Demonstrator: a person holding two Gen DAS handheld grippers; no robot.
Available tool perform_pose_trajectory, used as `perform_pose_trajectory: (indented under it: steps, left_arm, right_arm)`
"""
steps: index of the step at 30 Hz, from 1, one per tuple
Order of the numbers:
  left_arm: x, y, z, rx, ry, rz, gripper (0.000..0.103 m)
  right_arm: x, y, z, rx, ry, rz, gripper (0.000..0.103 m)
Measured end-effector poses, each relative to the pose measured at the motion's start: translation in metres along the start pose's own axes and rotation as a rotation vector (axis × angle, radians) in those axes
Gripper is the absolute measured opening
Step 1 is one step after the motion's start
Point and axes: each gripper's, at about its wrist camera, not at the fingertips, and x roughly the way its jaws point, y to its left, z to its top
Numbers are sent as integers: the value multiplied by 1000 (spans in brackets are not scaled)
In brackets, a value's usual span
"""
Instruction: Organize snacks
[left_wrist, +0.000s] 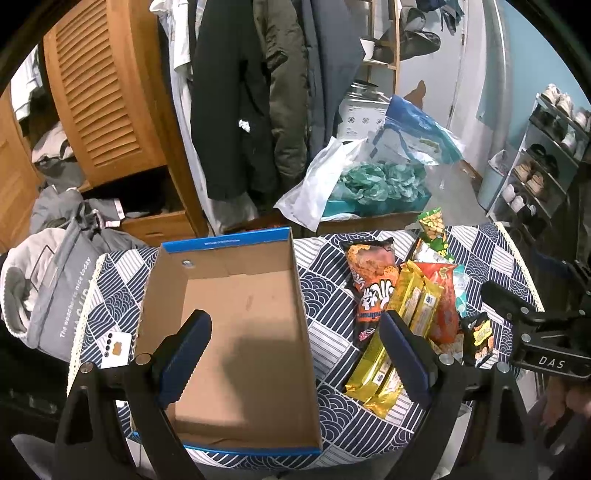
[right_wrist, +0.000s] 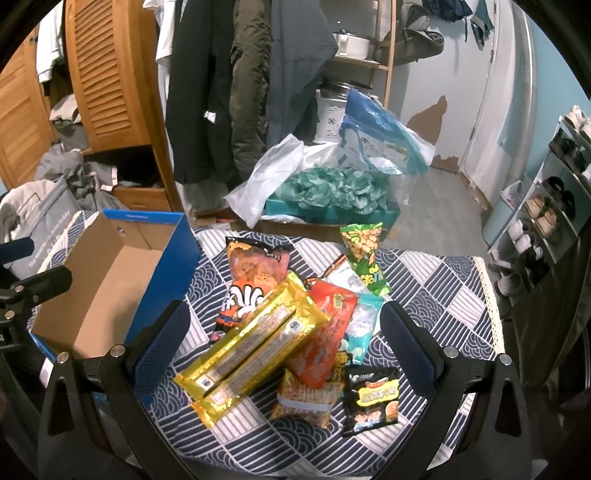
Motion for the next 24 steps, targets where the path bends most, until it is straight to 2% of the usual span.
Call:
perform_pose_trajectory:
  steps: [24]
  left_arm:
    - [4, -9, -3, 5, 13, -16, 93]
  right_arm:
    - [-1, -8, -2, 21, 4, -5, 101]
